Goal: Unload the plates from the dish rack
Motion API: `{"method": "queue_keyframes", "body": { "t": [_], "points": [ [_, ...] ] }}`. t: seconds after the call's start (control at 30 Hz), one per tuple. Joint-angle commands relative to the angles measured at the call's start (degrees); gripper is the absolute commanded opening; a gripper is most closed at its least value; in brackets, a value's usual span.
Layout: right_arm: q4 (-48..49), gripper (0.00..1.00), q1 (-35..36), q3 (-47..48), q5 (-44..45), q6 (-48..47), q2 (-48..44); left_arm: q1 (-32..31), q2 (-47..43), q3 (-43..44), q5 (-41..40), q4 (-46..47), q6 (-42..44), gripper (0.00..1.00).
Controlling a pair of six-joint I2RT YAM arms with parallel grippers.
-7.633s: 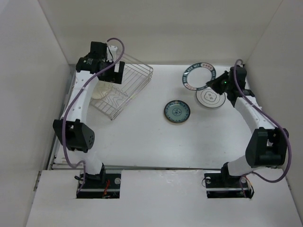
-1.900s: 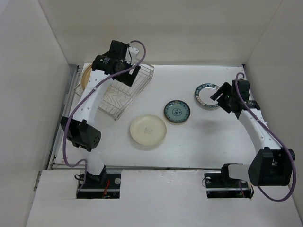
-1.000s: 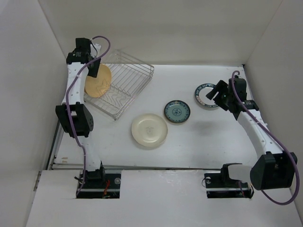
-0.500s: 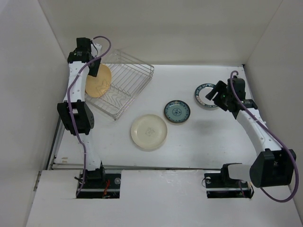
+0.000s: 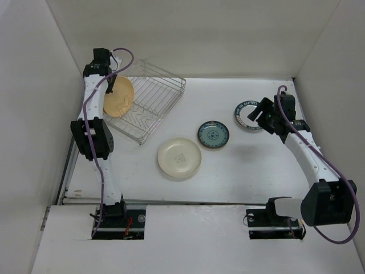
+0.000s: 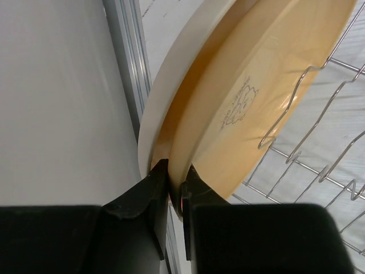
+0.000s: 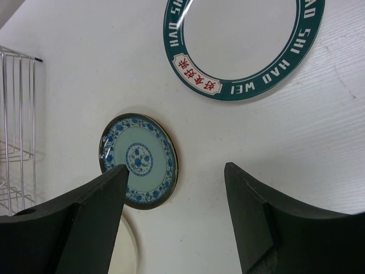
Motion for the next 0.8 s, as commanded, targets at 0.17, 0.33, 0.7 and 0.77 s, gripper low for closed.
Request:
{"method": "queue_keyframes", "body": {
  "t": [0.17, 0.33, 0.7, 0.77],
  "points": [
    [0.1, 0.74, 0.6, 1.8, 0.9, -0.8, -1.3, -0.6, -9.2, 0.2, -0.7, 3.0, -2.5, 0.0],
    [-0.4, 0.74, 0.6, 1.8, -1.5, -1.3, -2.3, -2.7, -12.7, 0.7, -0.1, 3.0, 0.0, 0.0],
    [7.0, 0.75, 6.9, 3.4, -14.0, -7.3, -4.0, -3.3, -19.5, 1.9, 12.0, -1.2, -6.1, 0.0],
    [8.6, 0.75, 8.6, 3.4, -15.5, -7.3, -4.0, -3.3, -20.1, 1.9, 21.5, -5.8, -8.6, 0.0]
  ]
}}
